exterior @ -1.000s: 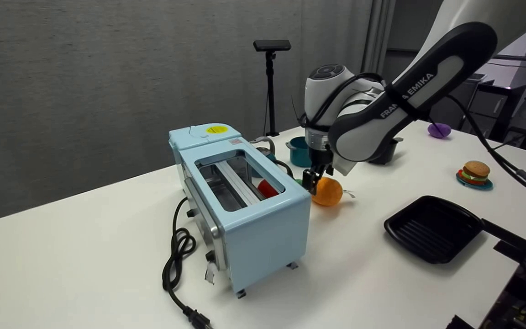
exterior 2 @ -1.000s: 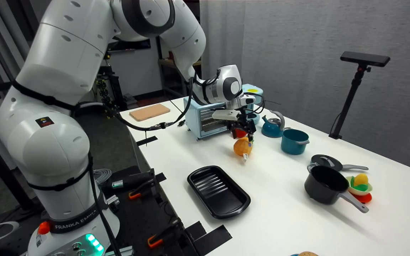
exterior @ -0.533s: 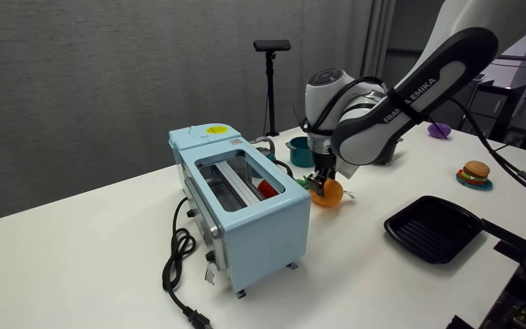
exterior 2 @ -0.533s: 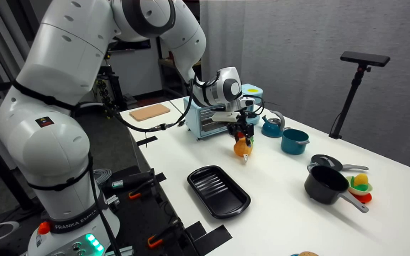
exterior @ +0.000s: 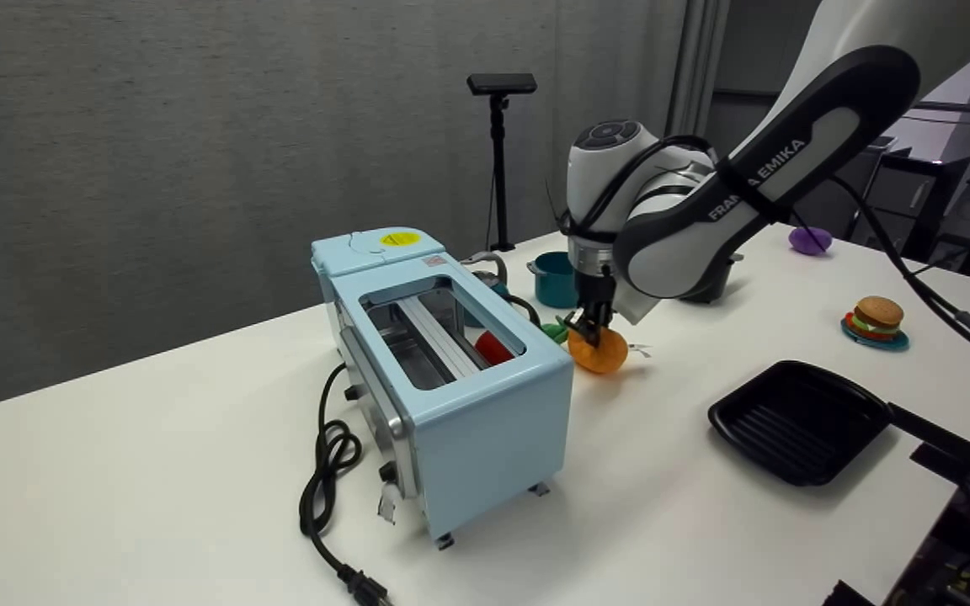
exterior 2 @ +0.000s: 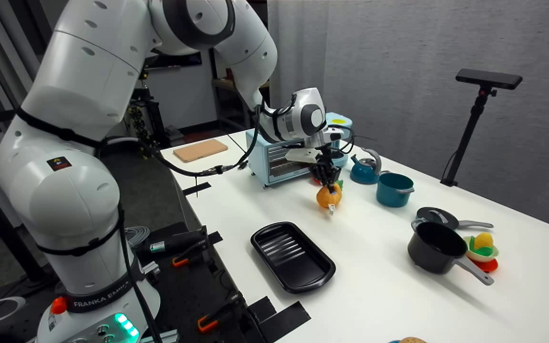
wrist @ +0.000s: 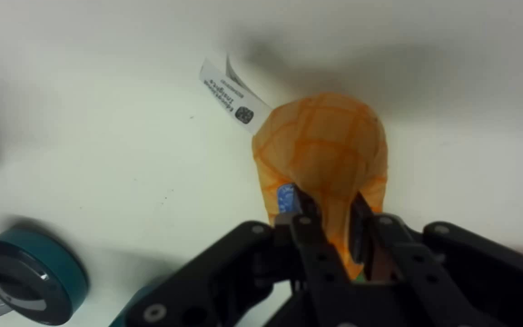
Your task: Move the pineapple plushie to the right
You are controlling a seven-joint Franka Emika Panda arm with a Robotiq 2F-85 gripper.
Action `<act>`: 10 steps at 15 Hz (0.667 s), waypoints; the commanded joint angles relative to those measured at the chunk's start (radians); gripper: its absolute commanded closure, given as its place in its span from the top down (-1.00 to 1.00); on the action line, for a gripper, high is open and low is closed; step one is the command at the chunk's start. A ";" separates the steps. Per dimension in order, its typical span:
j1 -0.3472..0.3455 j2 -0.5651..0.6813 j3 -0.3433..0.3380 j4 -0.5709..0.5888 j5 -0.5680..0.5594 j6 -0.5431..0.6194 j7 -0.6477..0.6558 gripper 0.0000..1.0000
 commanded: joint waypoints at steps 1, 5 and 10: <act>-0.013 -0.046 -0.028 -0.033 0.022 0.052 0.097 -0.97; -0.026 -0.091 -0.079 -0.047 0.053 0.059 0.210 -0.93; -0.065 -0.156 -0.144 -0.084 0.064 0.060 0.357 -0.93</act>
